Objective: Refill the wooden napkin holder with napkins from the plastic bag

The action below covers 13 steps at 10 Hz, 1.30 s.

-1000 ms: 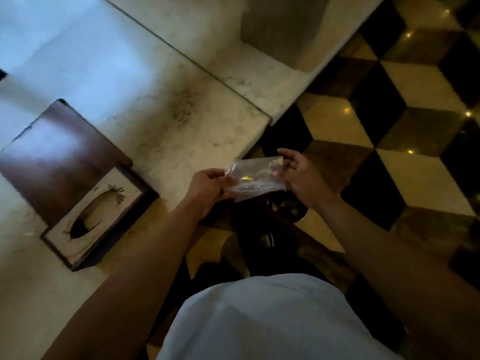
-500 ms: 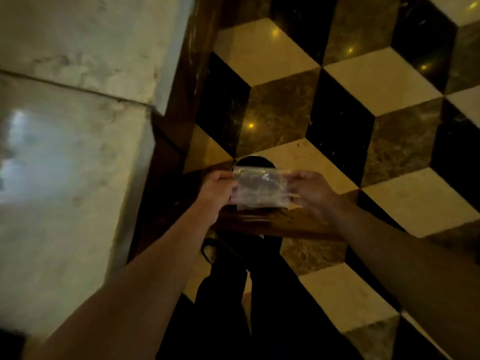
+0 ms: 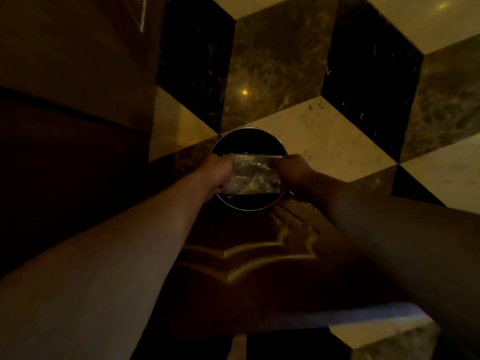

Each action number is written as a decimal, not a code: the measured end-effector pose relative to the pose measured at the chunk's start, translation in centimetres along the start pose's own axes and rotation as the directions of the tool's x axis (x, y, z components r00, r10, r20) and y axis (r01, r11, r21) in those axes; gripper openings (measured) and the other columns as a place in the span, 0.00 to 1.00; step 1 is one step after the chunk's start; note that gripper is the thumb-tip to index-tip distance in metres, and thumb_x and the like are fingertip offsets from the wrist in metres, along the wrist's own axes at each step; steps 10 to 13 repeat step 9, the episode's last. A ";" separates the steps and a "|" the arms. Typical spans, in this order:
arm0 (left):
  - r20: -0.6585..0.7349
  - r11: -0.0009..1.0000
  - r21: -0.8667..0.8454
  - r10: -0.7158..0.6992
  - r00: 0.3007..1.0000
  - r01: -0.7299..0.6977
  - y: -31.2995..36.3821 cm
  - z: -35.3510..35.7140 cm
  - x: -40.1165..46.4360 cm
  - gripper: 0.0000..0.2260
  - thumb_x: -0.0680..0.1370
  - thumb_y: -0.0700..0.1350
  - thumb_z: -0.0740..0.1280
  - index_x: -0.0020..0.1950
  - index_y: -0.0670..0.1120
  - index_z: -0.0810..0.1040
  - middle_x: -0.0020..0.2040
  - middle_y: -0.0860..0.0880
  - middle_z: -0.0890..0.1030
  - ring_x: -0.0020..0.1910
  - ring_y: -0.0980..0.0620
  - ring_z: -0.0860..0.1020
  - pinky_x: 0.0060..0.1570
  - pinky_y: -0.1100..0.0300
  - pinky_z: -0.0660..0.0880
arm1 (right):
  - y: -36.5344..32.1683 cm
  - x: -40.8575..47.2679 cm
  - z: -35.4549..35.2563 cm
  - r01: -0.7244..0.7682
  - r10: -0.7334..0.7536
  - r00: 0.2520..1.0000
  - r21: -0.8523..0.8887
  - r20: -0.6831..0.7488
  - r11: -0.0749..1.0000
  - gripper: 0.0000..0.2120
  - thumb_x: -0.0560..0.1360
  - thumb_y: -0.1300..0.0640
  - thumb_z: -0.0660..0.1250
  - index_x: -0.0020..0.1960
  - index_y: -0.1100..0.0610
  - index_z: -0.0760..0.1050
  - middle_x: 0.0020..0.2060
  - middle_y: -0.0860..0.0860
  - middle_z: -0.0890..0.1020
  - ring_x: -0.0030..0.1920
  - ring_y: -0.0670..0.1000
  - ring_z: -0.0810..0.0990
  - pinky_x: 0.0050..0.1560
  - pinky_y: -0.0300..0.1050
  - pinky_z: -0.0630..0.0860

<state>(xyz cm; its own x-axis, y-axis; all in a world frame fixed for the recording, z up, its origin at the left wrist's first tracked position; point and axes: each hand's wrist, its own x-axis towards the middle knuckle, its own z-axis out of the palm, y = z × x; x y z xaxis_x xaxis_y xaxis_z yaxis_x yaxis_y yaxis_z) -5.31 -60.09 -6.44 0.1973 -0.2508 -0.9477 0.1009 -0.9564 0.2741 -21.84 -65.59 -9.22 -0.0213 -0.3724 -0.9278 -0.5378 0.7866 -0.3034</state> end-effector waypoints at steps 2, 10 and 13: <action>-0.038 0.999 0.020 -0.031 0.999 0.032 0.2 1.2 5.1 0.25 0.84 0.56 0.55 0.76 0.42 0.67 0.72 0.40 0.74 0.64 0.41 0.77 0.59 0.48 0.76 | 0.8 5.1 1.8 -0.044 0.043 0.999 0.109 0.013 0.993 0.14 0.76 0.62 0.70 0.60 0.66 0.78 0.55 0.66 0.83 0.55 0.67 0.83 0.57 0.64 0.80; -0.103 0.947 0.309 0.129 0.986 -0.092 5.5 -3.1 -8.1 0.29 0.83 0.62 0.47 0.74 0.45 0.70 0.67 0.40 0.76 0.64 0.41 0.75 0.67 0.45 0.69 | -6.8 -8.5 -3.1 0.191 -0.176 0.982 -0.388 0.074 0.901 0.19 0.79 0.47 0.65 0.60 0.61 0.81 0.57 0.58 0.84 0.55 0.58 0.82 0.56 0.53 0.79; -0.103 0.947 0.309 0.129 0.986 -0.092 5.5 -3.1 -8.1 0.29 0.83 0.62 0.47 0.74 0.45 0.70 0.67 0.40 0.76 0.64 0.41 0.75 0.67 0.45 0.69 | -6.8 -8.5 -3.1 0.191 -0.176 0.982 -0.388 0.074 0.901 0.19 0.79 0.47 0.65 0.60 0.61 0.81 0.57 0.58 0.84 0.55 0.58 0.82 0.56 0.53 0.79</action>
